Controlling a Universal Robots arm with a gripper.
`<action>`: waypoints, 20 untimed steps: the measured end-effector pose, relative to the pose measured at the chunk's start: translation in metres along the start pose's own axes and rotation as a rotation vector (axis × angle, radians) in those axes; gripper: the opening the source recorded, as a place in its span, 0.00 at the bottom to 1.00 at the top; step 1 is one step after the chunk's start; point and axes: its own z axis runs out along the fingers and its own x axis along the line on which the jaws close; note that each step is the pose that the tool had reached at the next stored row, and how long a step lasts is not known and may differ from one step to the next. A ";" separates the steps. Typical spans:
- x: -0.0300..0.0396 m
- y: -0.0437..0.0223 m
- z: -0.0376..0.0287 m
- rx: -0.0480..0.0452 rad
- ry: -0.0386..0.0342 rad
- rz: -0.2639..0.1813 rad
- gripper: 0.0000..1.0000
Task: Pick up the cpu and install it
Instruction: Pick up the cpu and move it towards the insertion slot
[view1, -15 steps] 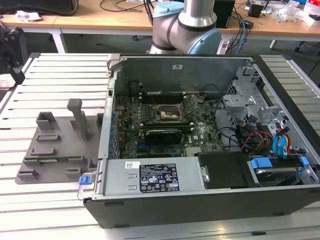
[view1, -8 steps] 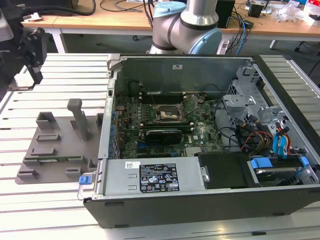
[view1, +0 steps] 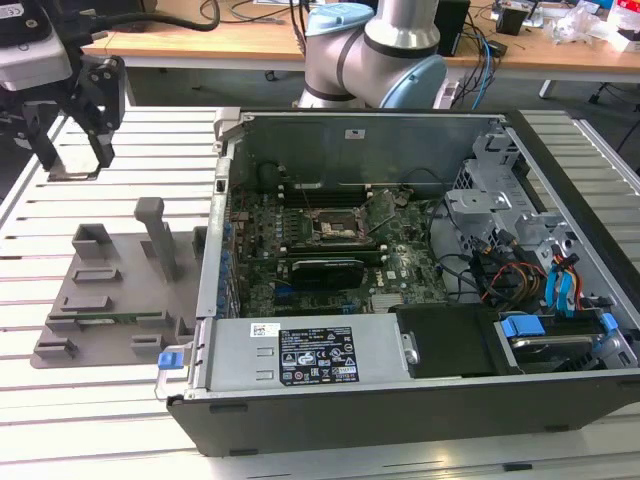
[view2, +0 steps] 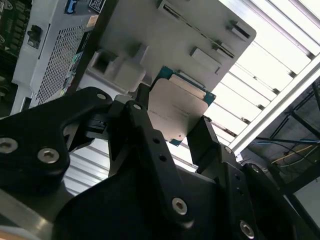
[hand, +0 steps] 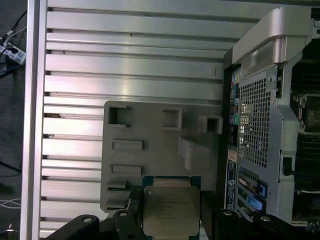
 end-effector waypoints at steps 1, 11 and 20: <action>-0.0059 -0.0001 0.0003 0.0001 -0.0001 0.000 0.55; -0.0556 -0.0006 0.0022 0.0012 -0.0001 0.000 0.55; -0.0941 0.0017 0.0039 0.0036 0.0001 0.000 0.55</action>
